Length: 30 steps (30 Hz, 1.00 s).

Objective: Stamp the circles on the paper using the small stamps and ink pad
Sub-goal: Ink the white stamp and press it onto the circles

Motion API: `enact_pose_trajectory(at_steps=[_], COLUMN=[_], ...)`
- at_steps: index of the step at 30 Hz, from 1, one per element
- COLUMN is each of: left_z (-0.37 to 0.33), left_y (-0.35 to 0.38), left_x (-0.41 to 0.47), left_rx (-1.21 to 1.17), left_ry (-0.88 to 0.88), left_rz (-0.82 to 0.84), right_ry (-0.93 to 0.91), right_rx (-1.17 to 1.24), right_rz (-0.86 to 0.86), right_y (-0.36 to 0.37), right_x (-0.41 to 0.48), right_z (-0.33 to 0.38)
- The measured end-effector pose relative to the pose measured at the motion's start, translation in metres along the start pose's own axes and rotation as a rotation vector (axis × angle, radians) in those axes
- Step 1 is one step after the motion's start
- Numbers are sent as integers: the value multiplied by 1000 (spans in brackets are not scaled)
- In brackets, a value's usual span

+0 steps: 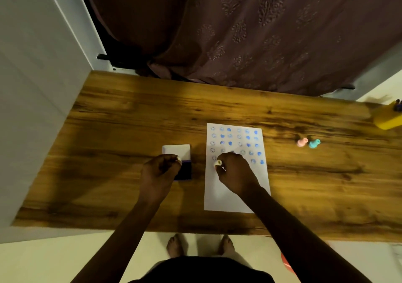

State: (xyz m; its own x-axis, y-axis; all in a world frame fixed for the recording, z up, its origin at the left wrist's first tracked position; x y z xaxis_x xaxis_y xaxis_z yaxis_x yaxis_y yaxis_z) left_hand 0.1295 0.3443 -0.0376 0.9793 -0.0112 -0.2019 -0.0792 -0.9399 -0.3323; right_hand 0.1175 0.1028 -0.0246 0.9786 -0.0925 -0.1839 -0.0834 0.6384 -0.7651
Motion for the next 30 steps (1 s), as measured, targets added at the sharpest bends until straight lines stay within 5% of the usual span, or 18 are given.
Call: enact_pose_trajectory(at_steps=[20,30], left_z=[4,-22], left_y=[10,21], left_x=[13,4], left_rx=[30,18], left_ry=[-36,-7], left_rz=[-1,31], right_ry=[32,62], right_rx=[-120,3], right_rz=[20,47], right_y=[19,6], right_x=[6,17], right_z=[4,-5])
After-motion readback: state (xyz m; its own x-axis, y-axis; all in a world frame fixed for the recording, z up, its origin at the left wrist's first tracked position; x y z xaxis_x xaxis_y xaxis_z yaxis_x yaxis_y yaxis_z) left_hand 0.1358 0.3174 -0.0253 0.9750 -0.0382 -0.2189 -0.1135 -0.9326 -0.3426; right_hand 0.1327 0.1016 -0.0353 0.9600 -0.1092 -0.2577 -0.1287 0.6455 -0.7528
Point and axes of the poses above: each hand's wrist, its own x-axis towards the middle knuckle, its own y-axis out of the palm, z = x × y, the point moved 10 cm from there along x, towards the middle knuckle, and after that the axes turned 15 degrees about x, right-handed, at the moved point
